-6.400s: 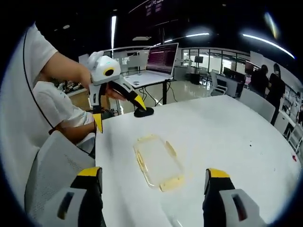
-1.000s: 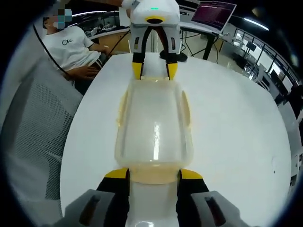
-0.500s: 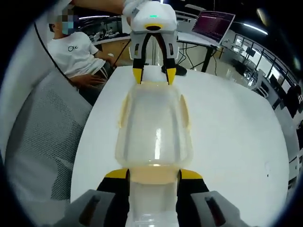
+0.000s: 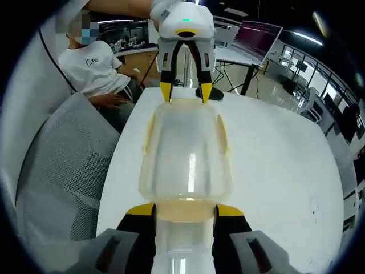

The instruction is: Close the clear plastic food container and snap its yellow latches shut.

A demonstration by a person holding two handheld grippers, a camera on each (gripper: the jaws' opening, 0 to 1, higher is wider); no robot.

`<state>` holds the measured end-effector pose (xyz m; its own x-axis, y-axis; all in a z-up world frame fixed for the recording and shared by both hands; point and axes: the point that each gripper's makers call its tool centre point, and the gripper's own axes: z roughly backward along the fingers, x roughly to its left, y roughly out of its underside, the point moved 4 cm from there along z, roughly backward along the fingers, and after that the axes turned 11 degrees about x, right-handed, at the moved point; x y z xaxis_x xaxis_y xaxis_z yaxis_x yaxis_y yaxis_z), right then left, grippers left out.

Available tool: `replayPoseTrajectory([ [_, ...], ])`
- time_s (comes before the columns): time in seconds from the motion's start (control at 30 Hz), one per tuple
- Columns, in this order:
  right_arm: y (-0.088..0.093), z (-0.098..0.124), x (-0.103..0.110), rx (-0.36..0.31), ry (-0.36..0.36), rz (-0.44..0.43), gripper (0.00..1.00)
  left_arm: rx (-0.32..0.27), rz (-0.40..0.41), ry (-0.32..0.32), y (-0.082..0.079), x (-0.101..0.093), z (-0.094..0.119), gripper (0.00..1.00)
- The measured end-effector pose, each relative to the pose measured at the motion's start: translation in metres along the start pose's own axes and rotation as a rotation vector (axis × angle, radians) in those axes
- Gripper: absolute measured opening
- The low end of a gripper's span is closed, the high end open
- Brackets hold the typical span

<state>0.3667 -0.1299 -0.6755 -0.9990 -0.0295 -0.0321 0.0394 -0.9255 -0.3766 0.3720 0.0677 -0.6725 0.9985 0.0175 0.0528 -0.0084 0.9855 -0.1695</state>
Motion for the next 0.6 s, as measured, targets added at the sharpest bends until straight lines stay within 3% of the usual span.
replayPoseTrajectory([
  [0.3, 0.001, 0.022, 0.002, -0.005, 0.006, 0.005, 0.37, 0.010, 0.000, -0.001, -0.013, -0.002, 0.018, 0.37],
  [0.6, 0.018, 0.041, 0.003, 0.006, 0.022, 0.015, 0.37, 0.022, -0.006, -0.012, -0.038, -0.002, 0.024, 0.36],
])
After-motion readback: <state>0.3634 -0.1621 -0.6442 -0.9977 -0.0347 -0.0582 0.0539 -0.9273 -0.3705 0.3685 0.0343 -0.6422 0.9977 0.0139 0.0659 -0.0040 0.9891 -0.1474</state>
